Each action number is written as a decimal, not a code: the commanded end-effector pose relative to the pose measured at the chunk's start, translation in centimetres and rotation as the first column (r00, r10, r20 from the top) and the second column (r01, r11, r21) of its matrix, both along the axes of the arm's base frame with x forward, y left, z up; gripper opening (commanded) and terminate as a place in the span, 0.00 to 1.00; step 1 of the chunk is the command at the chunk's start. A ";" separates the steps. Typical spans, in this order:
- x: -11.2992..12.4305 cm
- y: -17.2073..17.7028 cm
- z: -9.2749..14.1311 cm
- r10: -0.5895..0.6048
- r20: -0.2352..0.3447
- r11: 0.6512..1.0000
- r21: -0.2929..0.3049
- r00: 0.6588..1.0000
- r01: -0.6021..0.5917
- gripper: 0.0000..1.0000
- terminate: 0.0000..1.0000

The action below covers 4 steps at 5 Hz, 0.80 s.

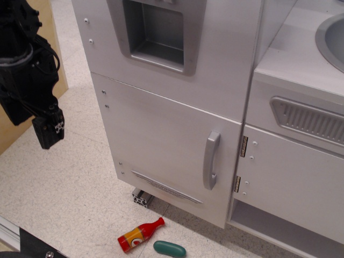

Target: Open low fridge

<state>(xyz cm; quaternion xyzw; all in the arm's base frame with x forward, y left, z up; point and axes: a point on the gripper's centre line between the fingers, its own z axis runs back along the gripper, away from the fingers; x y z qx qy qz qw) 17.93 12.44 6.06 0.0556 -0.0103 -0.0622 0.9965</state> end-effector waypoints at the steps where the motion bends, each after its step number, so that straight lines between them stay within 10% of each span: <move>1: 4.6 -6.6 -3.3 0.007 0.039 1.000 -0.031 0.999 -0.006 1.00 0.00; 4: 11.1 -13.3 -5.2 0.090 0.176 0.992 -0.106 0.980 -0.072 1.00 0.00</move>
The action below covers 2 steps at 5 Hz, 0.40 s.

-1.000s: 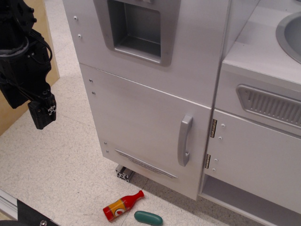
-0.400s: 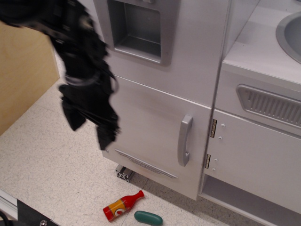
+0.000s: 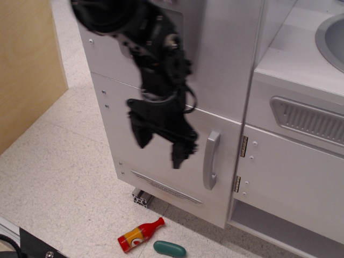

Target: Open low fridge

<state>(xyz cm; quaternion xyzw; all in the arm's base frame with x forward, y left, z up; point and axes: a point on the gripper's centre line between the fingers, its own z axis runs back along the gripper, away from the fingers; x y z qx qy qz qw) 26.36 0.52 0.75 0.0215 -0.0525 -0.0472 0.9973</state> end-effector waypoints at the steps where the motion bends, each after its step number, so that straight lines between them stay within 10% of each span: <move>1: 4.1 -2.4 -0.4 0.121 0.153 0.992 -0.041 0.981 -0.116 1.00 0.00; 2: 5.6 -3.0 -1.3 0.145 0.174 0.989 -0.043 0.974 -0.139 1.00 0.00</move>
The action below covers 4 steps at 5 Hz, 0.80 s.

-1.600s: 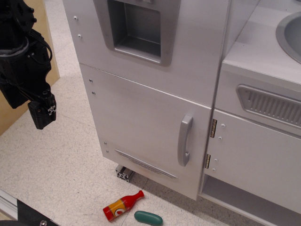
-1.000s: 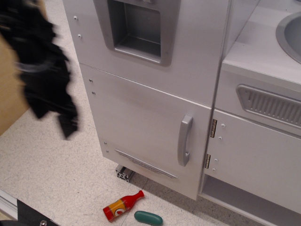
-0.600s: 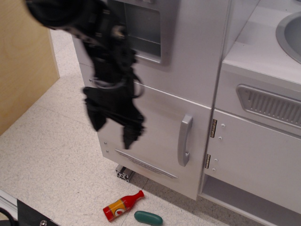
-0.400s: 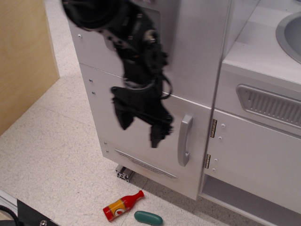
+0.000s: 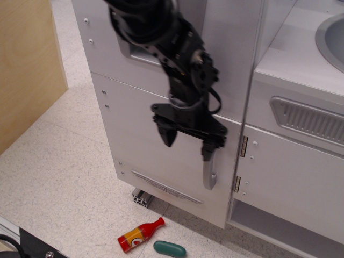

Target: Open low fridge

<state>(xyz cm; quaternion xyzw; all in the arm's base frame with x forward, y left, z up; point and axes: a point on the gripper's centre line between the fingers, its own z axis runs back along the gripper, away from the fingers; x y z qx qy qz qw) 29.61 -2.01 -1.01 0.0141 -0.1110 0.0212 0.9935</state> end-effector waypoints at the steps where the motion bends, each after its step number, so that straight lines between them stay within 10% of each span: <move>1: 3.1 -1.0 -0.2 0.029 0.079 1.000 0.006 0.996 -0.030 1.00 0.00; 2: 3.1 -1.2 -0.6 0.015 0.079 1.000 0.001 0.997 -0.015 1.00 0.00; 3: 2.8 -1.0 -0.6 0.011 0.096 1.000 0.009 0.995 -0.012 0.00 0.00; 4: 2.6 -1.0 -0.7 -0.021 0.115 1.000 0.002 0.993 0.021 0.00 0.00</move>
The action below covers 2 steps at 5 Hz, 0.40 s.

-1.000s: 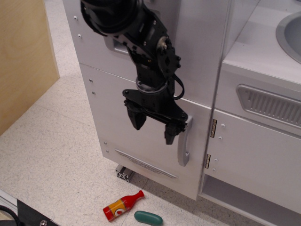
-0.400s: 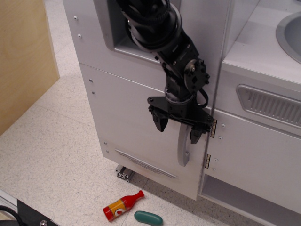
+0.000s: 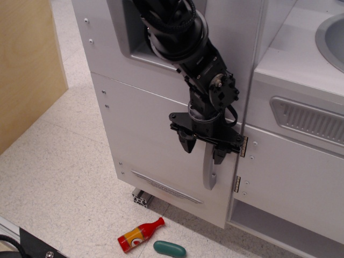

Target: Open low fridge

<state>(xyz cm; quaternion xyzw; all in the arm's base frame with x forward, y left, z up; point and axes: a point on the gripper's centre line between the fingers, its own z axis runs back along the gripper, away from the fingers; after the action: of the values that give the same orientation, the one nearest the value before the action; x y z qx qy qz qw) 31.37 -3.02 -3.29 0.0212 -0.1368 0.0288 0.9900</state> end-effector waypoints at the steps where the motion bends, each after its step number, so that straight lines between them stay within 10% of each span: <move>1: 0.7 0.1 1.3 -0.038 0.073 0.999 -0.007 0.997 0.038 0.00 0.00; 2: -1.1 0.6 1.3 -0.062 0.069 0.998 0.011 0.996 0.062 0.00 0.00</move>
<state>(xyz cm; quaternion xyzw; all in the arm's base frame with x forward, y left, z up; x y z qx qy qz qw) 29.22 -2.71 -3.53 0.0223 -0.1508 -0.0085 0.9883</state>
